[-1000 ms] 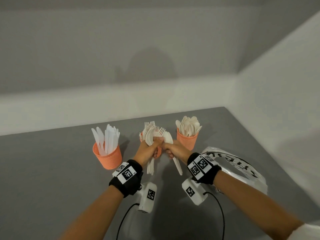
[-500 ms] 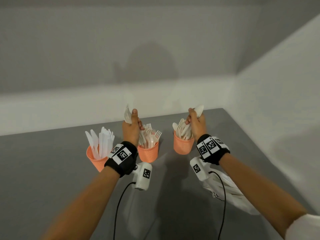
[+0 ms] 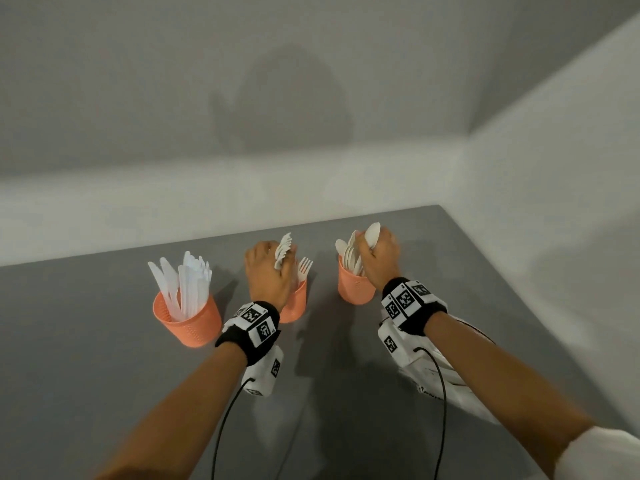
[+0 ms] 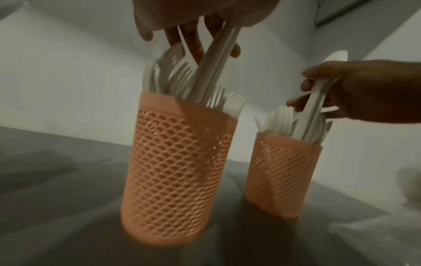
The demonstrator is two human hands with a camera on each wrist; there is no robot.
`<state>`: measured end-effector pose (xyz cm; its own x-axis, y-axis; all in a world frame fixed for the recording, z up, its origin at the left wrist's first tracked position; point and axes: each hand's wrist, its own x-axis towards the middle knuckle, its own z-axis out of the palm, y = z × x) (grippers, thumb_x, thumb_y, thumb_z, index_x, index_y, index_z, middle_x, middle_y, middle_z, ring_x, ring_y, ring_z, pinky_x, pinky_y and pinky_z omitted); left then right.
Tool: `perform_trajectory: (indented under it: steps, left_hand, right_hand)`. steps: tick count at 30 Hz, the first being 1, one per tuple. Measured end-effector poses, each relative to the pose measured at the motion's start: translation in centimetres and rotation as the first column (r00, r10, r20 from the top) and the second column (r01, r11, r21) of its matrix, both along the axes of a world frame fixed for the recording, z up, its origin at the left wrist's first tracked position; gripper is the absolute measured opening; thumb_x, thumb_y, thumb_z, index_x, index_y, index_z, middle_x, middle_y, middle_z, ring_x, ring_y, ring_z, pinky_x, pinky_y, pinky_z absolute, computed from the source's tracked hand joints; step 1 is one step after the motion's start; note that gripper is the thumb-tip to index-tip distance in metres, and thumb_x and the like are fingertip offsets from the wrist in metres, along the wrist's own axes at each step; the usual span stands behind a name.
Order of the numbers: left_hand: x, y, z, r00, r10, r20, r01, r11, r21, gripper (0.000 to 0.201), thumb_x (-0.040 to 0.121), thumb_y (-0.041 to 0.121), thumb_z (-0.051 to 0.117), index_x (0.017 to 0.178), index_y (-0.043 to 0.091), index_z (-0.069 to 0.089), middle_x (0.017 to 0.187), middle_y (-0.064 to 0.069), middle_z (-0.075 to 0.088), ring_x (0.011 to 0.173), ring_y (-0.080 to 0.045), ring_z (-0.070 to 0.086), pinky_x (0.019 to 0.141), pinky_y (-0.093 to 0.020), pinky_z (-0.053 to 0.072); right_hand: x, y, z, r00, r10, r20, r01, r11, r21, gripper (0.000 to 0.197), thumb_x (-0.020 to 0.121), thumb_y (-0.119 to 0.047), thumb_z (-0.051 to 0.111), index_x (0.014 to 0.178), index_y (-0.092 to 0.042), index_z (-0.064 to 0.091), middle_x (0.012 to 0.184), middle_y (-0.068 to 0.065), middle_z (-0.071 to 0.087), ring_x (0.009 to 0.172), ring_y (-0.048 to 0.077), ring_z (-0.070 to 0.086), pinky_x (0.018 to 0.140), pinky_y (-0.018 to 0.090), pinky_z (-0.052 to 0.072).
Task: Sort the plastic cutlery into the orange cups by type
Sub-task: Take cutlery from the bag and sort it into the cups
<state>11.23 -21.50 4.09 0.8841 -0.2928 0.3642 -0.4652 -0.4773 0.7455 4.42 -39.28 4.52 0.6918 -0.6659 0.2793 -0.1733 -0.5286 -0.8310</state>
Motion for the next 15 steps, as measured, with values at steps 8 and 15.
perform_trajectory:
  steps: [8, 15]
  left_hand:
    - [1.2, 0.8, -2.0, 1.0, -0.026, -0.001, 0.026, 0.992, 0.121, 0.034, 0.084, 0.028, 0.061, 0.101, -0.001, 0.063, 0.111, -0.019, 0.056, 0.107, -0.035, 0.05, 0.091, -0.036, 0.04]
    - [0.8, 0.8, -0.9, 0.996, -0.085, 0.036, 0.081, 0.992, 0.098, 0.031, 0.087, 0.017, 0.062, 0.115, 0.005, 0.057, 0.108, -0.015, 0.063, 0.097, -0.031, 0.06, 0.082, -0.031, 0.045]
  right_hand:
    - [-0.4, 0.0, -0.6, 0.992, 0.047, -0.113, -0.048, 0.999, -0.005, 0.03, 0.076, -0.008, 0.064, 0.106, -0.006, 0.06, 0.112, 0.009, 0.061, 0.107, 0.026, 0.054, 0.094, 0.03, 0.039]
    - [0.0, 1.0, -0.2, 0.984, 0.045, -0.17, -0.07, 0.988, -0.141, 0.036, 0.081, -0.006, 0.055, 0.117, -0.005, 0.056, 0.121, 0.01, 0.057, 0.117, 0.026, 0.046, 0.098, 0.03, 0.036]
